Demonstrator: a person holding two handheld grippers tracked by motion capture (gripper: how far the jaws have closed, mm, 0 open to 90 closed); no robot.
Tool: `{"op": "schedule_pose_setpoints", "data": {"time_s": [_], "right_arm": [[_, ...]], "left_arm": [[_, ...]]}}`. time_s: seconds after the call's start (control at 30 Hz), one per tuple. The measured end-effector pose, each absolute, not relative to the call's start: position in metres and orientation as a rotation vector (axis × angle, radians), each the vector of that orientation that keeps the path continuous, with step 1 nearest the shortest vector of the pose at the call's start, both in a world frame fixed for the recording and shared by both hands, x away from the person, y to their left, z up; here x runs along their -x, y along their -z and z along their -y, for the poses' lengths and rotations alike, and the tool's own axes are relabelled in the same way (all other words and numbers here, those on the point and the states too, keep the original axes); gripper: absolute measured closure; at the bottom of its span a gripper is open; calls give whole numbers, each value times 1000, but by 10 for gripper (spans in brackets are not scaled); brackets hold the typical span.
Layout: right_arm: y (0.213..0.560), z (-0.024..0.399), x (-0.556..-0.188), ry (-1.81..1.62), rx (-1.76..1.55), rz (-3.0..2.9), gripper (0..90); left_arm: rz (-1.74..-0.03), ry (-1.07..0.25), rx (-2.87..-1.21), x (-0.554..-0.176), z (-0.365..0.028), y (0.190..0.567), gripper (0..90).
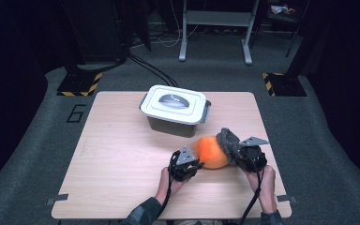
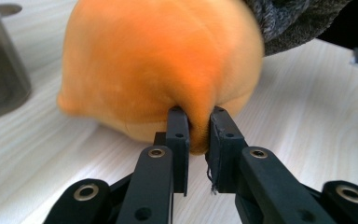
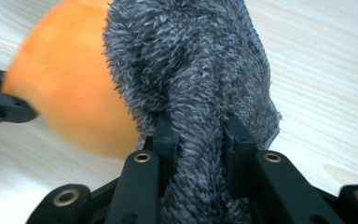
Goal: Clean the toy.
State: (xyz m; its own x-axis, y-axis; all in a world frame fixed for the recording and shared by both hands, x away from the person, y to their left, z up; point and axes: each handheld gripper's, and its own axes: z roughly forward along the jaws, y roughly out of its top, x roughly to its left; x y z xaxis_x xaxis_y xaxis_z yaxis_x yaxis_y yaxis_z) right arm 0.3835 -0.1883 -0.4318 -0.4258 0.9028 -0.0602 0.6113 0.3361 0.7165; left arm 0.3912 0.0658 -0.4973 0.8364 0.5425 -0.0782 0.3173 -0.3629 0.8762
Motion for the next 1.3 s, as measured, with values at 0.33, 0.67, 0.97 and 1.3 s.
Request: {"op": "schedule_pose_setpoints", "data": {"time_s": [0.33, 0.67, 0.97, 1.3], "right_arm": [[411, 157, -365, -880, -1153, -2249, 710], [422, 136, -374, -737, -1120, -2283, 712], [424, 142, -378, -743, -1146, -2266, 711], [431, 166, -387, -777, -1242, -2239, 708]], "left_arm": [[-588, -234, -1960, -387, -63, 486, 811], [-618, -211, -1962, -390, -67, 493, 808], [-640, -197, -1944, -392, -70, 495, 805], [-649, -189, -1933, -392, -71, 496, 802]]}}
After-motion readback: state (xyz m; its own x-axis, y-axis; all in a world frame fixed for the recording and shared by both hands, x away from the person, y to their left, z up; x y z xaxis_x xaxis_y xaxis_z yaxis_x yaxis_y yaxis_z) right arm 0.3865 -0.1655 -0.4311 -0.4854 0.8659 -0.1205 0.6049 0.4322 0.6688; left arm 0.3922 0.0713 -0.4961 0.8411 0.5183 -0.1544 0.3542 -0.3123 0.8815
